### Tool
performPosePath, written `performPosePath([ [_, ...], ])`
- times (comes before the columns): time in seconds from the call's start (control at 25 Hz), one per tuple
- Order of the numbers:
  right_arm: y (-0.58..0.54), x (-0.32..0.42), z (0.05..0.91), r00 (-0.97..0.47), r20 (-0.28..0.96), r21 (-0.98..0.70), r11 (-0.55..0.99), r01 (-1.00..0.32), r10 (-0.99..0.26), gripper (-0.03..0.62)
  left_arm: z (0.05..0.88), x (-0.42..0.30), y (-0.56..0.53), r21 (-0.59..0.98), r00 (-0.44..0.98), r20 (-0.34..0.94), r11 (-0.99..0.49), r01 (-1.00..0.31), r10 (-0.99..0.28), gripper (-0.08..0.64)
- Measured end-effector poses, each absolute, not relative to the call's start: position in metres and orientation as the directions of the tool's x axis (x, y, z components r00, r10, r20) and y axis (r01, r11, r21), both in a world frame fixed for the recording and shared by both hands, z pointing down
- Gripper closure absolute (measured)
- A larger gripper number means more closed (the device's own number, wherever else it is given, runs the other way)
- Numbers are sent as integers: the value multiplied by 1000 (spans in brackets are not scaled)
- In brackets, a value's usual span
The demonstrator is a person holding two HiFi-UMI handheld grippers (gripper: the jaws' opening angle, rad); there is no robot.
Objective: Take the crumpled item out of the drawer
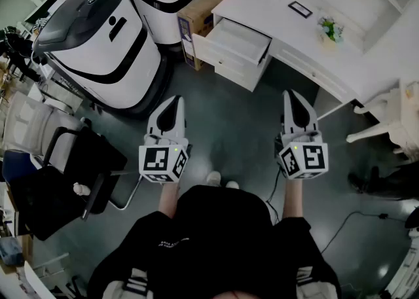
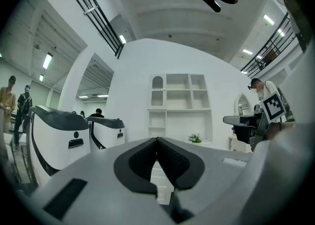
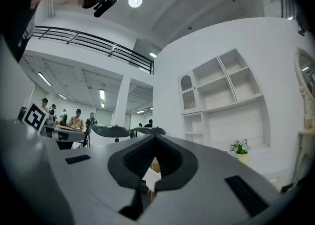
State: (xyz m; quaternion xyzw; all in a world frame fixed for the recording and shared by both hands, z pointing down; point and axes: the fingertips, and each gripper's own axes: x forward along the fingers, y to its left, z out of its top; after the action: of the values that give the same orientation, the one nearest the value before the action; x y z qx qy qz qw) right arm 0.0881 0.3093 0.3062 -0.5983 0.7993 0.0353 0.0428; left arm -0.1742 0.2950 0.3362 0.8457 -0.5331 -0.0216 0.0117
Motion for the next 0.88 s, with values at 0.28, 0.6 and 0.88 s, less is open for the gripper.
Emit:
performPosePath([
  [0.28,309,98,307,-287,-118,-7,290,-957,-951,601,335,-163,296,39,424,-25,-425,-904,-905,563],
  [0.6,310,117,311,-311,-134,-47,319,-947,-941,601,335,-150,297,44,404,-23,-405,-913,-915,561],
  [0.88,311,133,319,-339,-133,-65,350,-935,-931,600,336,-122,306,30,401,-16,-402,-915,-916,563],
])
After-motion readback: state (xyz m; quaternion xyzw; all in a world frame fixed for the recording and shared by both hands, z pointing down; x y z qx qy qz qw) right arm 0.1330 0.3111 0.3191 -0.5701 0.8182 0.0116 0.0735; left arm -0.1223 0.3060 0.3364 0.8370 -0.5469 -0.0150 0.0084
